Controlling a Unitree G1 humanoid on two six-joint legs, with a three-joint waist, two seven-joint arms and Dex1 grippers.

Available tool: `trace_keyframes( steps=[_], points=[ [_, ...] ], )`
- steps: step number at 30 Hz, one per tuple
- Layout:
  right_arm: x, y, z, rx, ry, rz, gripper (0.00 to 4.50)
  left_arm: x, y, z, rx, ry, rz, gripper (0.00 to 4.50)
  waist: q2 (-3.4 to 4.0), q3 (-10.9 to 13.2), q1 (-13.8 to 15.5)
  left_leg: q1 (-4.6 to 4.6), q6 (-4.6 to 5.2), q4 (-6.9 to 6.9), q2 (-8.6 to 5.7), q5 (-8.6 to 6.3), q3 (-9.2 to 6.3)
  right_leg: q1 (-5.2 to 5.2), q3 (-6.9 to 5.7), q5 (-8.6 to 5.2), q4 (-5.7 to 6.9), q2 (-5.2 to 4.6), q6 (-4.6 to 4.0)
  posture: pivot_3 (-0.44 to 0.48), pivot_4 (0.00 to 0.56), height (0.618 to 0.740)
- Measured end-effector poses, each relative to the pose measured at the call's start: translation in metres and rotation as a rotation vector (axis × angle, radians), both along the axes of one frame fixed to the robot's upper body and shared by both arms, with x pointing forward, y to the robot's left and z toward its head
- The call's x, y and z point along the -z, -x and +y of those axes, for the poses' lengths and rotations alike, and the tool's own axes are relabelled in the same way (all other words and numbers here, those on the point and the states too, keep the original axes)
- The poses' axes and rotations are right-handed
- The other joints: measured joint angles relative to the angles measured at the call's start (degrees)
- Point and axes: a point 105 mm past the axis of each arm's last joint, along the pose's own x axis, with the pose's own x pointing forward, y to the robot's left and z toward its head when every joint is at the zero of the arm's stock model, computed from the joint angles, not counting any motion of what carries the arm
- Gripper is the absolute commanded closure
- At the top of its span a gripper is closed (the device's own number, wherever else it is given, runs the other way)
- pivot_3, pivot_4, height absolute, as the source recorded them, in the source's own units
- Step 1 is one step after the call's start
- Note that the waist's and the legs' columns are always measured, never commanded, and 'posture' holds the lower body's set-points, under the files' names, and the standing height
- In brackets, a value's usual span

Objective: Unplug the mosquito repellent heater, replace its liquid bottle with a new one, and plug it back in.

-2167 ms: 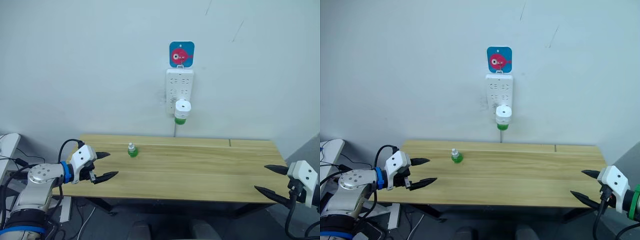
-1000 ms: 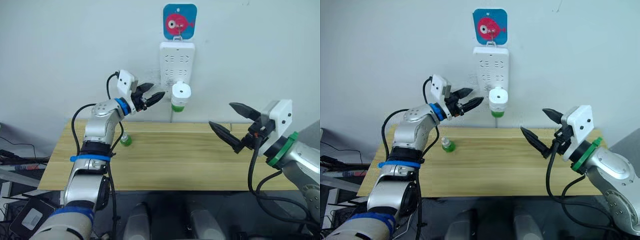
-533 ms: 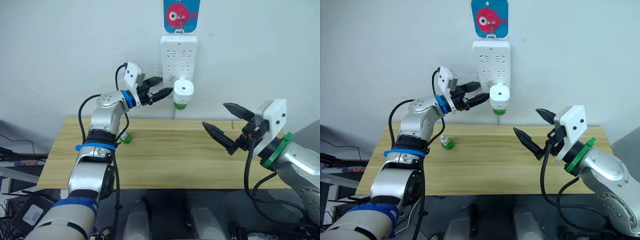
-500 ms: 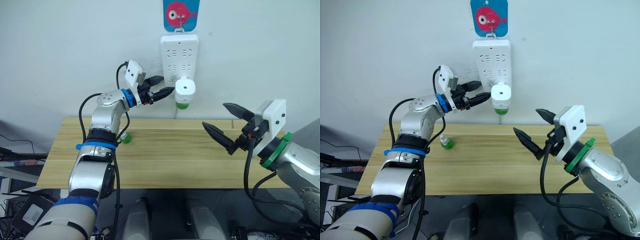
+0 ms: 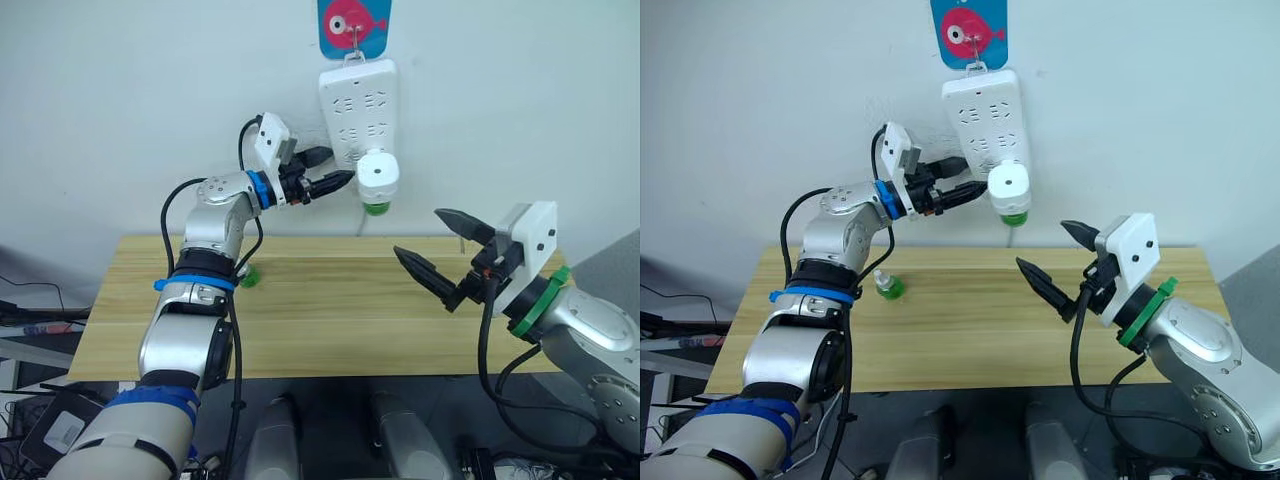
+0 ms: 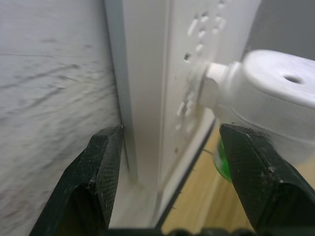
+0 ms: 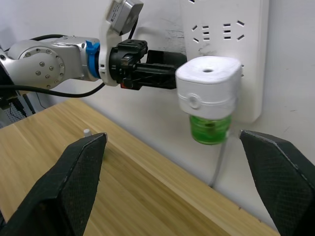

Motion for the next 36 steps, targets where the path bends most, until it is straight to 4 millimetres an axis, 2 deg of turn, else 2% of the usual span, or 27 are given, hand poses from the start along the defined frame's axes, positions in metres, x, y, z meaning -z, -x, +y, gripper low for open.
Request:
trace_keyframes(
  steps=[7, 10, 13, 18, 20, 25, 30, 36],
  points=[
    [-0.001, 0.0, 0.002, -0.005, -0.014, -0.004, 0.0, 0.003, -0.004, 0.007, -0.08, 0.032, -0.001, 1.18, 0.03, 0.3, -0.5, 0.07, 0.15, 0.2, 0.04, 0.13, 0.16, 0.0, 0.28, 0.45, 0.04, 0.02, 0.37, -0.195, 0.315, 0.74],
    [-0.004, 0.0, 0.004, -0.013, -0.014, -0.016, 0.0, 0.001, 0.002, 0.007, -0.052, 0.049, 0.009, 1.18, -0.02, 0.5, -1.1, 0.07, 0.19, 0.22, 0.03, 0.16, 0.26, -0.01, 0.39, 0.51, 0.02, 0.0, 0.41, -0.195, 0.315, 0.74],
    [-0.008, 0.0, 0.009, -0.033, -0.017, -0.032, 0.0, -0.005, 0.008, 0.002, 0.002, 0.068, 0.016, 1.78, -0.02, 0.7, -1.2, -0.02, 0.19, 0.17, 0.03, 0.15, 0.24, -0.07, 0.35, 0.49, -0.08, 0.0, 0.41, -0.193, 0.316, 0.74],
    [-0.011, -0.006, 0.014, -0.028, -0.032, -0.041, 0.0, -0.013, 0.019, -0.005, 0.068, 0.064, -0.006, 3.17, 0.0, 0.8, -1.1, -0.39, 0.18, 0.17, 0.01, 0.13, 0.22, -0.39, 0.29, 0.47, -0.08, -0.02, 0.44, -0.189, 0.316, 0.74],
    [-0.013, -0.011, 0.015, -0.013, -0.038, -0.047, 0.0, -0.013, 0.019, -0.006, 0.07, 0.062, -0.01, 3.19, 0.0, 0.8, -1.1, -0.57, 0.18, 0.21, 0.02, 0.14, 0.18, -0.54, 0.24, 0.47, -0.07, -0.03, 0.43, -0.188, 0.316, 0.74],
    [-0.013, -0.037, 0.011, 0.138, -0.009, -0.062, 0.0, -0.014, 0.02, -0.006, 0.064, 0.061, -0.015, 3.19, 0.01, 0.8, -1.1, -0.77, 0.18, 0.25, 0.01, 0.15, 0.2, -0.8, 0.27, 0.48, 0.01, -0.04, 0.43, -0.178, 0.315, 0.74],
    [-0.01, -0.046, 0.013, 0.193, 0.025, -0.082, 0.0, -0.015, 0.021, -0.005, 0.063, 0.057, -0.025, 3.19, 0.02, 0.8, -1.1, -0.81, 0.18, 0.24, 0.01, 0.14, 0.23, -0.84, 0.29, 0.48, 0.01, -0.03, 0.43, -0.18, 0.315, 0.74],
    [-0.02, -0.065, 0.017, 0.255, -0.002, -0.107, 0.0, -0.014, 0.022, -0.004, 0.062, 0.053, -0.028, 3.19, 0.02, 0.8, -1.1, -0.81, 0.18, 0.25, 0.01, 0.14, 0.24, -0.85, 0.3, 0.48, 0.02, -0.04, 0.42, -0.183, 0.313, 0.74]
  ],
)
